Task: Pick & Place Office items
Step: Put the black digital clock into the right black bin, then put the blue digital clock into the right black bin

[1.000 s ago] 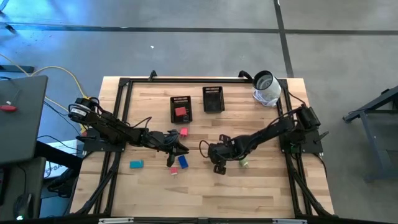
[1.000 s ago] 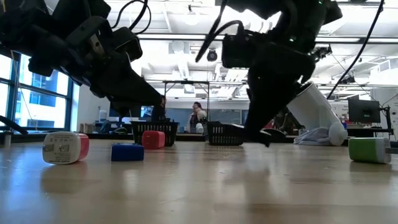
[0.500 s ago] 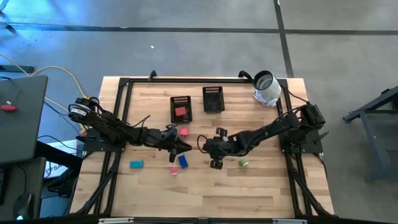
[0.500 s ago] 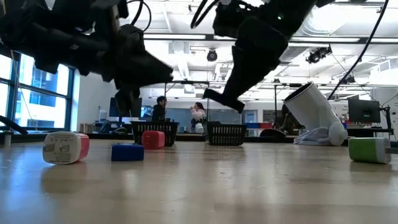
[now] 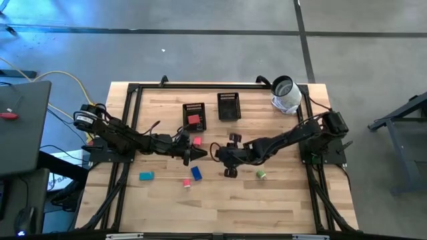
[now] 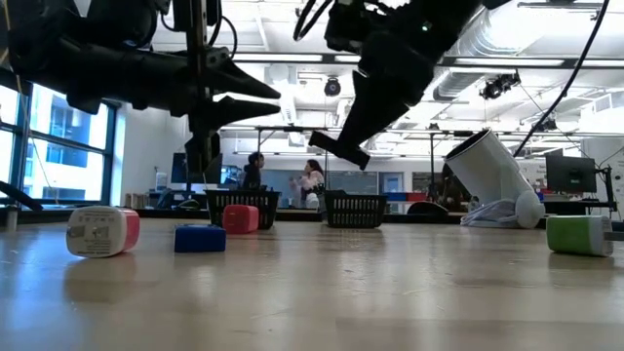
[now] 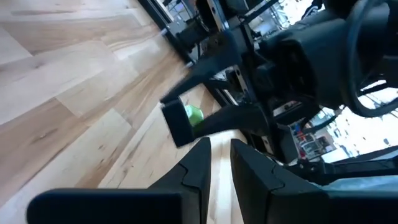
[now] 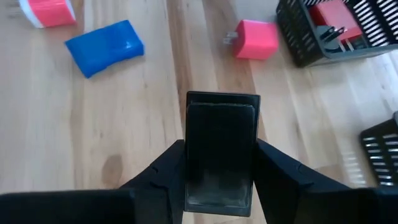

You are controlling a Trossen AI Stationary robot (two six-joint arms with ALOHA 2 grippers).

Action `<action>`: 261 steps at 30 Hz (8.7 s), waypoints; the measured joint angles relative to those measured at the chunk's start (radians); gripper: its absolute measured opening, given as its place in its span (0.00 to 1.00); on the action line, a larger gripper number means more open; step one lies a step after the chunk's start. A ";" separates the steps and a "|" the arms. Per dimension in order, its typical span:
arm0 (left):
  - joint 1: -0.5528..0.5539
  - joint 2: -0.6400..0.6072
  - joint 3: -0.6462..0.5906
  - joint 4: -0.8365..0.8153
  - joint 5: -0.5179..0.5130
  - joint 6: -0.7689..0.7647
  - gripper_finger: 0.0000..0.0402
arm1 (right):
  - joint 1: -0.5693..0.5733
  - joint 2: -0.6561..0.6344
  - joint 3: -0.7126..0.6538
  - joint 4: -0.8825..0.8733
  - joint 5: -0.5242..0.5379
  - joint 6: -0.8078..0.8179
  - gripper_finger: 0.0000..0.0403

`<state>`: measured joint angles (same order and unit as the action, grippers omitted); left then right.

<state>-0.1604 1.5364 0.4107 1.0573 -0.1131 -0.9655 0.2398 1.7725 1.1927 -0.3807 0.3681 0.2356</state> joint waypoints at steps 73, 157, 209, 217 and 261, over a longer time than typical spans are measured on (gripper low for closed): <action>0.051 0.129 0.118 0.043 0.074 -0.179 0.53 | -0.053 0.000 0.063 0.076 -0.078 -0.154 0.34; 0.293 0.127 0.119 -0.114 0.336 0.062 0.12 | -0.123 0.001 0.062 -0.123 -0.107 0.048 0.80; 0.521 0.142 0.685 -0.919 0.058 0.992 0.12 | 0.019 0.000 -0.115 -0.205 -0.135 0.335 0.78; 0.540 0.233 0.741 -0.927 0.087 1.008 0.12 | 0.033 0.000 -0.114 -0.205 -0.141 0.367 0.78; 0.569 0.373 0.831 -0.989 0.249 1.019 0.43 | 0.043 0.000 -0.114 -0.161 -0.140 0.363 0.78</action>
<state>0.4084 1.9099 1.2415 0.0681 0.1364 0.0536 0.2832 1.7725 1.0790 -0.5421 0.2277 0.5983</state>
